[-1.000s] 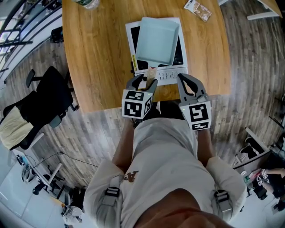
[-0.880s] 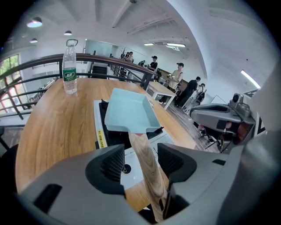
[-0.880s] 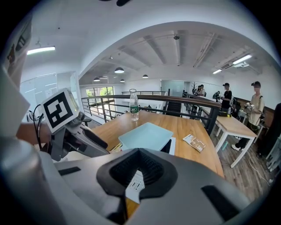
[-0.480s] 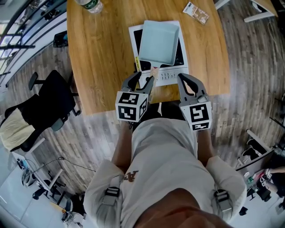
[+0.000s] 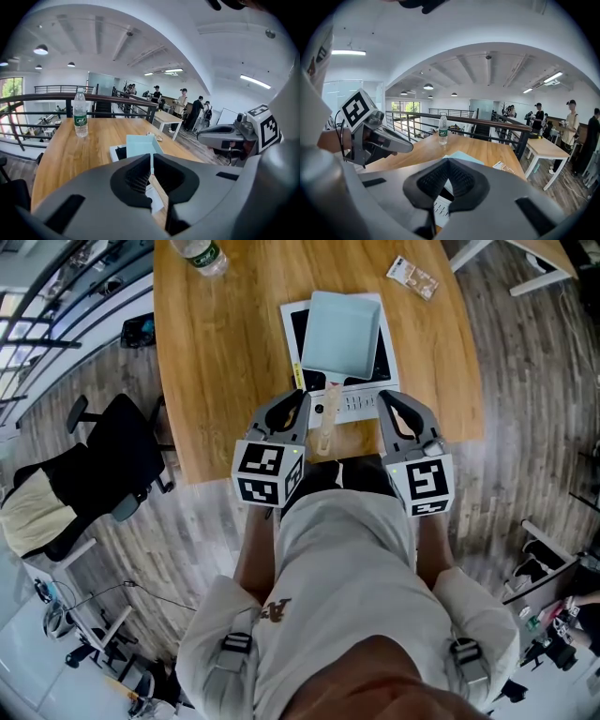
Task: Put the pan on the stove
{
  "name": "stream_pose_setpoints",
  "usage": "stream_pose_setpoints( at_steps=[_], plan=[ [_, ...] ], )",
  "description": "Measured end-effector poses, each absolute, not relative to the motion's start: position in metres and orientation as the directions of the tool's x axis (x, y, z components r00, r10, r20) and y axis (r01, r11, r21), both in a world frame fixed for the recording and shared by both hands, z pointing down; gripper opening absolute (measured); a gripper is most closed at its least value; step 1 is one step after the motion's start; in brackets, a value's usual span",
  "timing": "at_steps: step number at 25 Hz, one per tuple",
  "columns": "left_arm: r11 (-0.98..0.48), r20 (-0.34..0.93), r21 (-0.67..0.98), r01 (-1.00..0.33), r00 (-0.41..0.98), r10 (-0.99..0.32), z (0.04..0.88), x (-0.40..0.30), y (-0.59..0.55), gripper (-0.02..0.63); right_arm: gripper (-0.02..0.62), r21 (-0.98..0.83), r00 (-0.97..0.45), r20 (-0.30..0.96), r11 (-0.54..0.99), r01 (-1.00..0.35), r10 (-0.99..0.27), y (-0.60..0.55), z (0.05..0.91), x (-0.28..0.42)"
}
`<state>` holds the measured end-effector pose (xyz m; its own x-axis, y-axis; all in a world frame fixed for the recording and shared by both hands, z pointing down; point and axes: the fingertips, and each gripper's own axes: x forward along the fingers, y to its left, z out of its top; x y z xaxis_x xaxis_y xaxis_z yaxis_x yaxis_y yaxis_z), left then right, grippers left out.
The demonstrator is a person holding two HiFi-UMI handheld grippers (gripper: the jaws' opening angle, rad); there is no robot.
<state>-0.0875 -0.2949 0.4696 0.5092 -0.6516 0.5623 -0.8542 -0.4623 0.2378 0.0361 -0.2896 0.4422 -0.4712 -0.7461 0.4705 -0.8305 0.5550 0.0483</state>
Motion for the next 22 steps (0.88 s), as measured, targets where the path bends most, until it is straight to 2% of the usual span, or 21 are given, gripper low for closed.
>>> stream_pose_setpoints(
  at_steps=[4,13,22],
  plan=[
    [-0.498,0.519,0.221,-0.838,0.534,-0.668,0.447,-0.091,-0.292,0.02,0.015,0.062,-0.477,0.437,0.554,-0.83,-0.763,-0.286,0.424,0.031],
    [-0.513,0.383,0.148,-0.846,0.527,-0.758,0.393,-0.111,-0.289,0.018,0.015,0.086,-0.488,0.323,0.539,-0.838,-0.811,-0.283,0.379,0.026],
    [-0.557,0.35,0.094,-0.825,0.551,-0.757,0.377,-0.112,-0.277,0.018,0.014,0.086,-0.499,0.284,0.54,-0.838,-0.819,-0.275,0.365,0.023]
  ],
)
